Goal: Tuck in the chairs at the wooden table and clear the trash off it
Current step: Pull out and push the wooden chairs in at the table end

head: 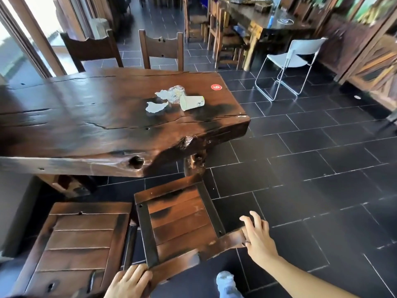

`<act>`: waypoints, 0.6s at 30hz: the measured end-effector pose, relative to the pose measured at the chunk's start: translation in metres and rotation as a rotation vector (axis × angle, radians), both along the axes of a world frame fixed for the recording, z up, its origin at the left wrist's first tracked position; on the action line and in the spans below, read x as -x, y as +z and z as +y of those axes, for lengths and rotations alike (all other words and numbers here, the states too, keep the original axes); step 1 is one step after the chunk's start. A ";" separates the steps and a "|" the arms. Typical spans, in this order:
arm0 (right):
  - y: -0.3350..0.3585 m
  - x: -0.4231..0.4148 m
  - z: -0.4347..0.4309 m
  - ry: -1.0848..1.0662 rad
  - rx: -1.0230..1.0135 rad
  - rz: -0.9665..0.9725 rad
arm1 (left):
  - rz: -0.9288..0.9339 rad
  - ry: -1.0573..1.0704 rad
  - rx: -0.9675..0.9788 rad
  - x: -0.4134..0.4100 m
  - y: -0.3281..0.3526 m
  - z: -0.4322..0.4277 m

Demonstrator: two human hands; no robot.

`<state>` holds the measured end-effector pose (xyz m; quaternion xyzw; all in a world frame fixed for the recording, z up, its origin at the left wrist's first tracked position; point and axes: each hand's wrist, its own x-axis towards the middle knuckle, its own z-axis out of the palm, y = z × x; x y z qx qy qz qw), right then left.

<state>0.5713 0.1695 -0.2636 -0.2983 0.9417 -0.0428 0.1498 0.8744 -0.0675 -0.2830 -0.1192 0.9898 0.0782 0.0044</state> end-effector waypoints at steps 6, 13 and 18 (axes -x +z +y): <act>-0.003 0.023 -0.048 -0.005 0.034 -0.005 | -0.215 0.036 -0.042 0.027 0.015 -0.051; -0.010 0.039 -0.101 0.003 0.080 -0.004 | -0.363 0.200 -0.035 0.052 0.021 -0.105; -0.013 0.038 -0.108 0.007 0.049 -0.006 | -0.368 0.244 -0.030 0.052 0.015 -0.115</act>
